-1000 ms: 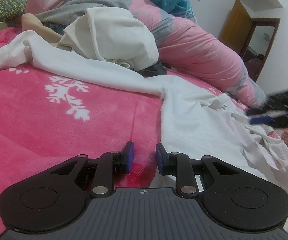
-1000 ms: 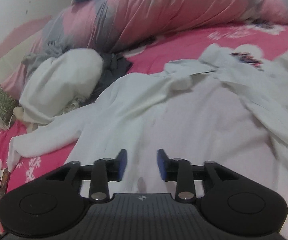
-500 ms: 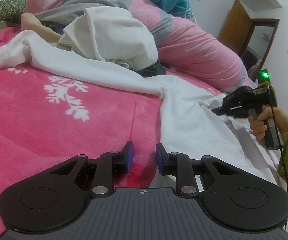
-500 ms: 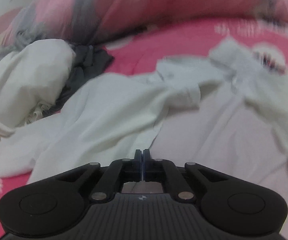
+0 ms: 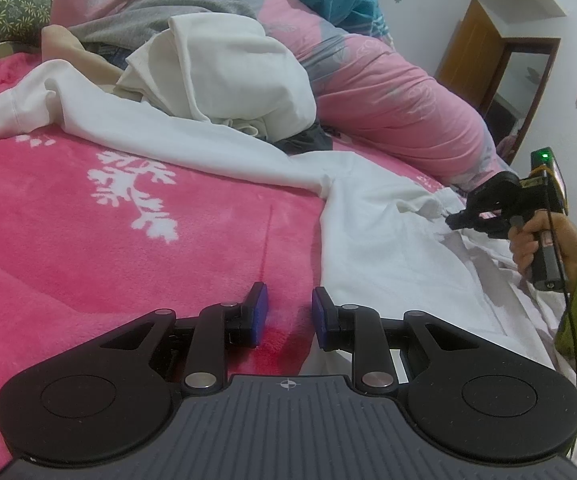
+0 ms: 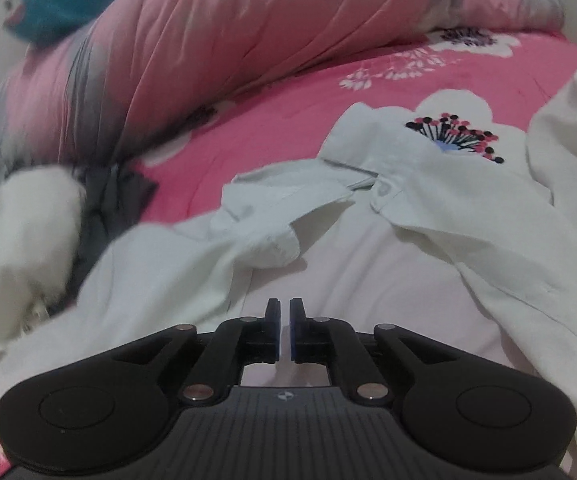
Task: Fold clothes
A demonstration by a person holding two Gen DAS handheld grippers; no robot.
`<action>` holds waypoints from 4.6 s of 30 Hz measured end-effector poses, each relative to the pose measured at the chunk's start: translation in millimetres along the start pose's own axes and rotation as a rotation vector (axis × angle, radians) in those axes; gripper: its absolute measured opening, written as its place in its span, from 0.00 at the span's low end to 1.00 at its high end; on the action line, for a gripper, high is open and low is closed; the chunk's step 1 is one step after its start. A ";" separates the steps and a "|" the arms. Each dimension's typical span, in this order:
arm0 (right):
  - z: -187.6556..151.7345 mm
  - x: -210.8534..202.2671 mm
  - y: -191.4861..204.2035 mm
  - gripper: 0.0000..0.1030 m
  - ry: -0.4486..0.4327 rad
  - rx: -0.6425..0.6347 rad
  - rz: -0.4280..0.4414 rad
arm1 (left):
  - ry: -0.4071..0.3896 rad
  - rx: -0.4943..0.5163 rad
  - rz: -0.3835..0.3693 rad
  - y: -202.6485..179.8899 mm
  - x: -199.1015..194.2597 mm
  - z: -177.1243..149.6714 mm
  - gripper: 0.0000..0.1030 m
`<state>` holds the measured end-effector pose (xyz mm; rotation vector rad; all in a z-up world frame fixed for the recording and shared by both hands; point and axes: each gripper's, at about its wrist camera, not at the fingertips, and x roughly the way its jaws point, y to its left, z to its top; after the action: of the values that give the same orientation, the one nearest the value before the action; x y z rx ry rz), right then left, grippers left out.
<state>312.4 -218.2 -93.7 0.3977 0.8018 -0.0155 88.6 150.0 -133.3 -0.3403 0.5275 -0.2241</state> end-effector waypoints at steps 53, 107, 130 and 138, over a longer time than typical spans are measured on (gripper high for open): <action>6.6 -14.2 74.8 0.16 -0.036 -0.163 0.163 | 0.003 -0.014 -0.014 0.9 0.0 1.1 0.29; -21.0 -54.4 131.2 0.17 0.035 -0.355 0.107 | 0.003 -0.053 -0.076 7.4 -4.2 1.0 0.34; 16.6 -42.3 -0.1 0.36 0.061 0.134 0.080 | -0.036 -0.072 -0.040 8.3 -23.0 7.8 0.37; 60.7 3.6 -6.5 0.38 0.040 0.112 0.030 | 0.040 -0.025 -0.045 -11.2 -20.9 61.8 0.41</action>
<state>356.1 -245.1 -60.5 0.5176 0.8366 -0.0249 102.1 161.8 -69.6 -0.3731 0.5632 -0.2680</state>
